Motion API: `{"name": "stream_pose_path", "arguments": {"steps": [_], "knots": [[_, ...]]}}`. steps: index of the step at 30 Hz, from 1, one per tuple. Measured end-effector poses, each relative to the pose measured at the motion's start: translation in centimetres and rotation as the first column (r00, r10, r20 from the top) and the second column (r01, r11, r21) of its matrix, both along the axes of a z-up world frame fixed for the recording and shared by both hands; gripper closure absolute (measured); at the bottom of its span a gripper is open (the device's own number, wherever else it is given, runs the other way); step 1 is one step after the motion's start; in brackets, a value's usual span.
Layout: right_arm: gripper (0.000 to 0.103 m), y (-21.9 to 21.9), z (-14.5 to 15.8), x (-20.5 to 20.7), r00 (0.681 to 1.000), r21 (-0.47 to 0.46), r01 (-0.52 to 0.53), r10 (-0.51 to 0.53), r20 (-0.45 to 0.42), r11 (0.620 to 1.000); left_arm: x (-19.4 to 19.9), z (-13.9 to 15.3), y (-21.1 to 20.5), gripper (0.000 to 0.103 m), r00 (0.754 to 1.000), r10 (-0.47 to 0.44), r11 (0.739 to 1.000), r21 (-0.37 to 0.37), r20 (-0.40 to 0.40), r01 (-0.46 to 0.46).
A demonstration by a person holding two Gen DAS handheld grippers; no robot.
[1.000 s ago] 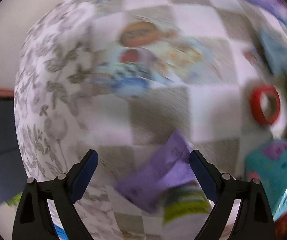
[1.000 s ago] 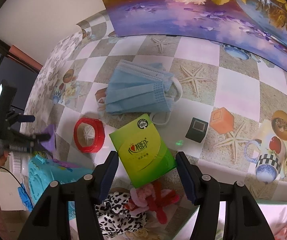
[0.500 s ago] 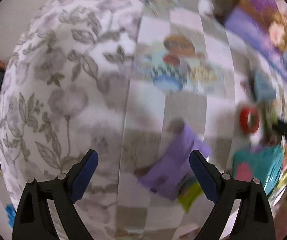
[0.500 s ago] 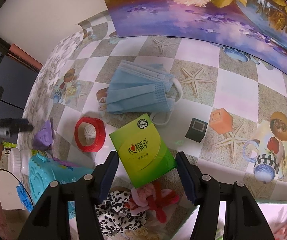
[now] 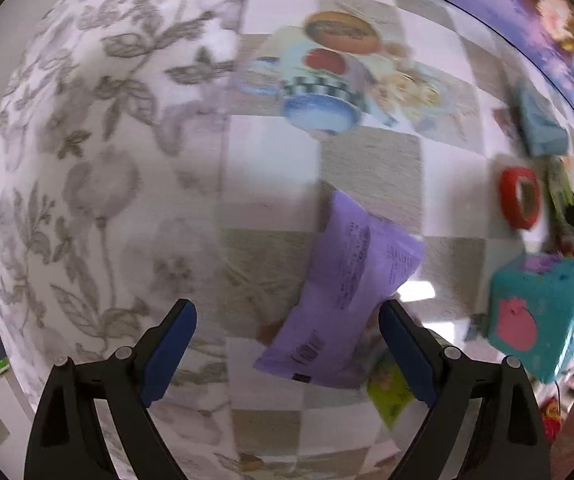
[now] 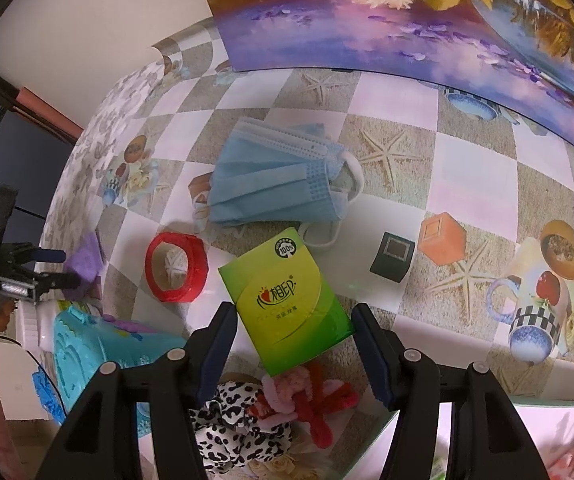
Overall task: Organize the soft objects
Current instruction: 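Close the left tool on the purple packet while the right tool grips the green tissue pack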
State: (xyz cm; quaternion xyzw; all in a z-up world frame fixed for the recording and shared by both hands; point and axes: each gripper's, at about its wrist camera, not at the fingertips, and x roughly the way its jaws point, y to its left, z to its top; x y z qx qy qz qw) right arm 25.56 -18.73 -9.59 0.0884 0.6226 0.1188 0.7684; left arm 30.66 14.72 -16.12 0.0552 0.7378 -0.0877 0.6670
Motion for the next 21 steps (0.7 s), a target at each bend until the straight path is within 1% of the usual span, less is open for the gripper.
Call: {"name": "stream_pose_path", "arguments": {"steps": [3, 5, 6, 8, 9, 11, 12, 13, 14, 16, 21], "knots": [[0.041, 0.0, 0.0, 0.0, 1.000, 0.001, 0.003, -0.003, 0.001, 1.000, -0.2, 0.0, 0.6, 0.010, 0.999, 0.013, 1.000, 0.010, 0.033, -0.014], [0.041, 0.0, 0.0, 0.0, 1.000, 0.001, 0.003, -0.003, 0.000, 1.000, -0.3, 0.0, 1.1, 0.017, 0.999, 0.022, 1.000, -0.011, 0.029, -0.022], [0.041, 0.1, -0.1, 0.0, 1.000, -0.001, 0.002, -0.002, 0.000, 1.000, -0.5, -0.5, 1.4, 0.024, 0.999, 0.025, 0.999, -0.020, 0.021, -0.025], [0.041, 0.1, -0.1, 0.0, 1.000, -0.004, 0.003, -0.003, 0.001, 1.000, -1.3, -1.4, 1.4, 0.025, 0.999, 0.022, 1.000, -0.018, 0.046, -0.021], [0.042, 0.1, -0.1, -0.1, 1.000, -0.004, 0.005, -0.005, 0.001, 1.000, -1.7, -1.6, 1.3, 0.028, 0.998, 0.023, 1.000, -0.016, 0.052, -0.022], [0.042, 0.0, -0.1, -0.1, 1.000, -0.003, 0.010, -0.010, 0.003, 1.000, -2.0, -1.0, 1.1, 0.038, 0.997, 0.038, 0.999, -0.021, 0.071, -0.037], [0.042, 0.0, -0.1, -0.1, 1.000, -0.004, 0.013, -0.013, 0.006, 1.000, -1.7, 0.1, 1.2, 0.047, 0.995, 0.051, 0.998, -0.028, 0.085, -0.049], [0.042, -0.1, 0.0, -0.2, 1.000, -0.002, 0.020, -0.020, 0.014, 1.000, -1.6, 0.4, 1.4, 0.051, 0.993, 0.067, 0.998, -0.025, 0.098, -0.065], [0.042, -0.2, 0.1, -0.3, 0.999, 0.004, 0.026, -0.026, 0.020, 1.000, -1.8, 2.0, 0.9, 0.053, 0.991, 0.087, 0.996, -0.029, 0.106, -0.084], [0.042, -0.4, 0.5, -0.6, 0.998, 0.025, 0.046, -0.047, 0.034, 0.999, -2.2, 2.0, 1.2, 0.060, 0.985, 0.114, 0.993, -0.032, 0.130, -0.111], [0.042, -1.0, 2.4, -1.7, 0.989, 0.055, 0.113, -0.118, 0.090, 0.992, -2.8, 2.2, 2.0, 0.062, 0.962, 0.198, 0.980, -0.053, 0.186, -0.191]]}}
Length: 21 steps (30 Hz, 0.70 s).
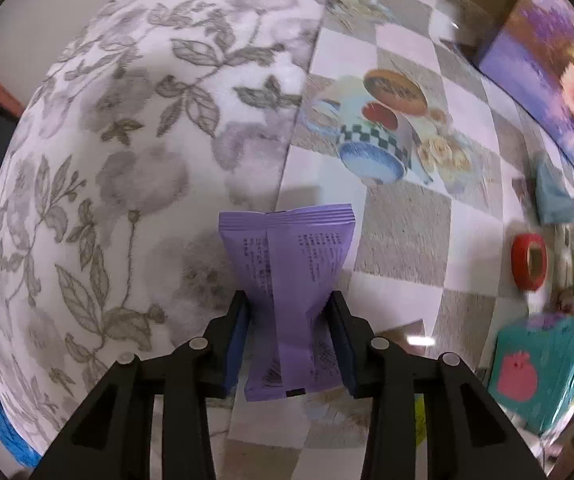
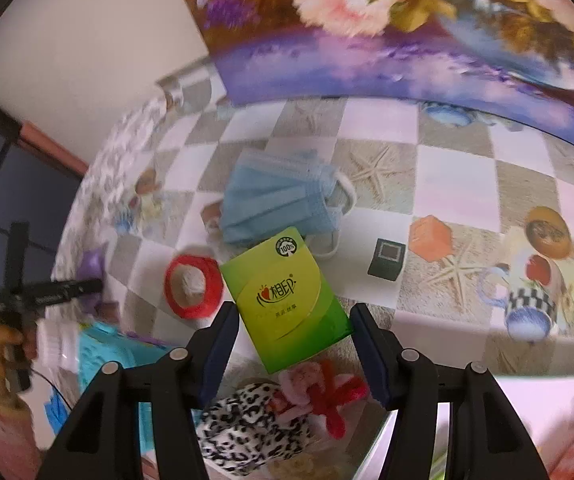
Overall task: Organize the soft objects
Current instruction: 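Close the left tool on the purple packet while the right tool grips the green tissue pack, then carry the green tissue pack with the right tool while the left tool carries the purple packet over the tray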
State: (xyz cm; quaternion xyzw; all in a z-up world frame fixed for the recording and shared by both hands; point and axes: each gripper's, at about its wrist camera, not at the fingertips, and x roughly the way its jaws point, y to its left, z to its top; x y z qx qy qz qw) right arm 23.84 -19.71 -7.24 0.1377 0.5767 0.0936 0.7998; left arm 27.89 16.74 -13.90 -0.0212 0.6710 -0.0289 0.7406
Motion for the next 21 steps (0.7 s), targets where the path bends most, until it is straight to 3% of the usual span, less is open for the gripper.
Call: {"name": "stream_pose_path", "arguments": {"steps": [4, 12, 21], "knots": [[0.042, -0.4, 2.3, -1.4, 0.998, 0.000, 0.038, -0.037, 0.058, 0.999, -0.5, 0.7, 0.2, 0.066, 0.997, 0.080, 0.997, 0.012, 0.024, -0.080], [0.042, -2.4, 6.1, -5.5, 0.986, 0.013, 0.119, -0.120, 0.116, 0.993, -2.2, 8.5, 1.3, 0.067, 0.970, 0.206, 0.976, 0.039, 0.126, -0.212], [0.042, -6.4, 9.1, -10.3, 0.963, 0.000, 0.242, -0.241, 0.120, 0.970, -5.5, 17.5, -5.3, 0.067, 0.941, 0.204, 0.978, -0.013, 0.269, -0.208]]}}
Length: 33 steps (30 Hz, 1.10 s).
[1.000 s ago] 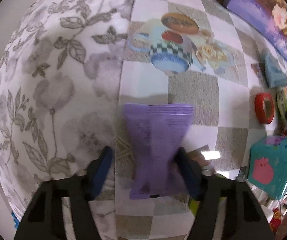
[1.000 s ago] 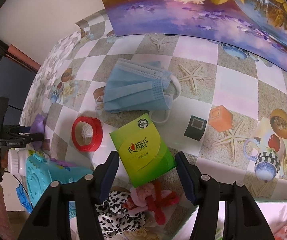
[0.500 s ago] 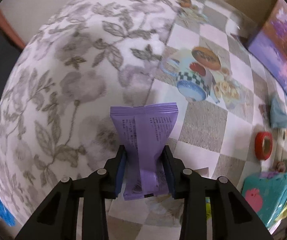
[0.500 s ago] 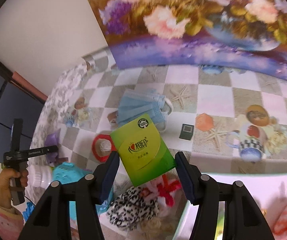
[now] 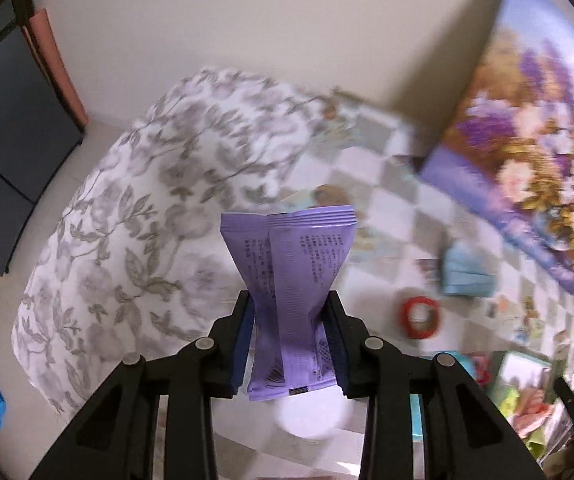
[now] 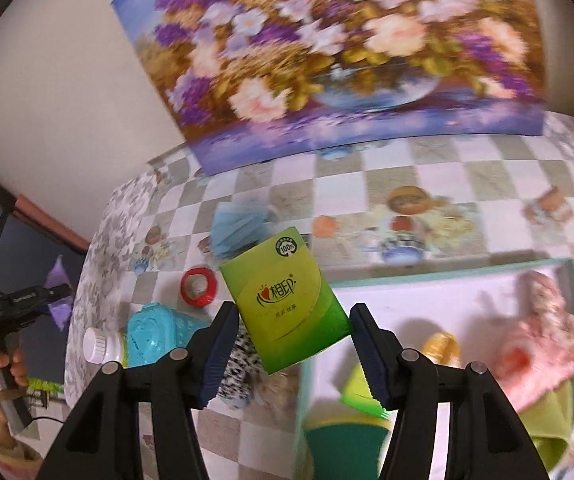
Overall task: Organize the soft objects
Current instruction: 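Carry the green tissue pack with the right tool while the left tool carries the purple packet over the tray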
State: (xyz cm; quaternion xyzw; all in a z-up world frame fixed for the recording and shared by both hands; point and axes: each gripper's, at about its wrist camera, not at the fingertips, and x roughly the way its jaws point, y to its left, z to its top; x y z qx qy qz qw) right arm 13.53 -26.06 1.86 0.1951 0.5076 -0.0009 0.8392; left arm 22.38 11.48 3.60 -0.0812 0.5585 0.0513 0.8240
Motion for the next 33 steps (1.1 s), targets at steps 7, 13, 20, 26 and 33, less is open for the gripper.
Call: {"name": "stream_pose_path", "arguments": {"steps": [7, 13, 20, 26, 33], "knots": [[0.042, -3.9, 1.3, -3.6, 0.996, -0.026, 0.088, -0.088, -0.001, 0.996, -3.5, 2.4, -8.4, 0.067, 0.994, -0.069, 0.993, -0.087, 0.082, 0.076], [0.042, -8.4, 0.9, -5.8, 0.985, -0.017, 0.169, -0.169, -0.024, 0.985, -6.4, 1.1, -15.9, 0.067, 0.984, -0.151, 0.972, -0.165, 0.091, 0.165], [0.042, -13.3, 0.1, -7.5, 0.963, -0.058, 0.262, -0.265, -0.055, 0.963, -9.1, -1.2, -24.6, 0.067, 0.962, -0.260, 0.936, -0.224, 0.082, 0.272], [0.042, -15.4, -1.3, -7.9, 0.952, -0.067, 0.287, -0.292, -0.090, 0.956, -10.1, -4.7, -30.2, 0.066, 0.932, -0.360, 0.906, -0.222, 0.041, 0.359], [0.042, -14.3, -2.0, -6.4, 0.965, -0.064, 0.243, -0.248, -0.088, 0.968, -8.2, -6.8, -31.6, 0.066, 0.933, -0.360, 0.914, -0.193, 0.017, 0.356]]}}
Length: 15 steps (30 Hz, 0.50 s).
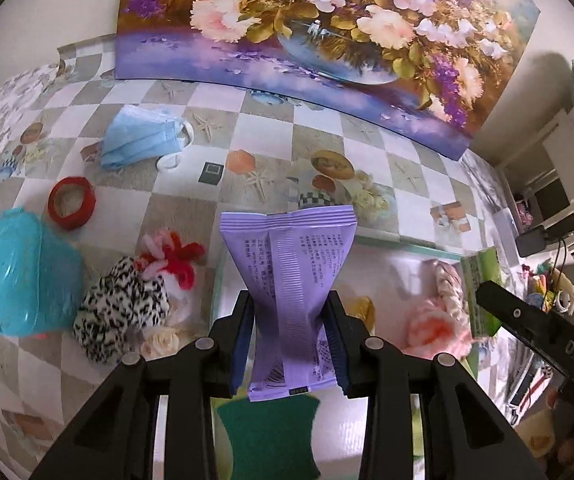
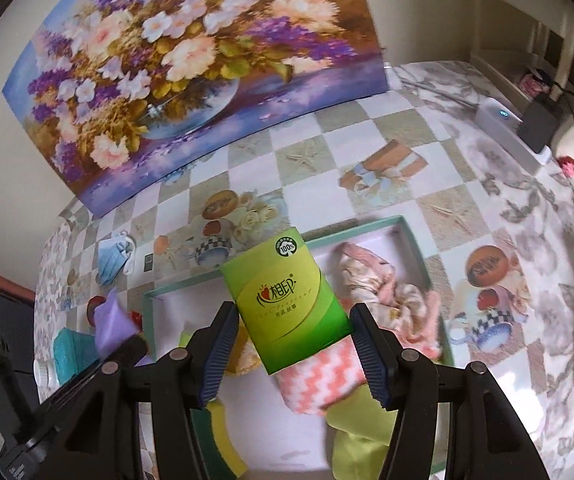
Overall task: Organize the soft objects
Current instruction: 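Carry the green tissue pack with the right tool while the left tool carries the purple packet over the tray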
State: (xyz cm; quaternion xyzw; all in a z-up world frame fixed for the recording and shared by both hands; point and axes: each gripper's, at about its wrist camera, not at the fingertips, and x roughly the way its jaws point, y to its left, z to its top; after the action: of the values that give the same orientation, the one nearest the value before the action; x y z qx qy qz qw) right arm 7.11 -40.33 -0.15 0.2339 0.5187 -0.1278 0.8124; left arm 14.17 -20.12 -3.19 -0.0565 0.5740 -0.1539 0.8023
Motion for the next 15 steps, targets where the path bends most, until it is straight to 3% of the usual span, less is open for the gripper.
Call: {"name": "stream_pose_path", "arguments": {"steps": [15], "knots": [[0.042, 2.1, -4.0, 3.2, 0.995, 0.010, -0.071, 0.072, -0.069, 0.997, 2.7, -4.2, 0.3, 0.066, 0.998, 0.027, 0.999, 0.024, -0.054, -0.025]]}}
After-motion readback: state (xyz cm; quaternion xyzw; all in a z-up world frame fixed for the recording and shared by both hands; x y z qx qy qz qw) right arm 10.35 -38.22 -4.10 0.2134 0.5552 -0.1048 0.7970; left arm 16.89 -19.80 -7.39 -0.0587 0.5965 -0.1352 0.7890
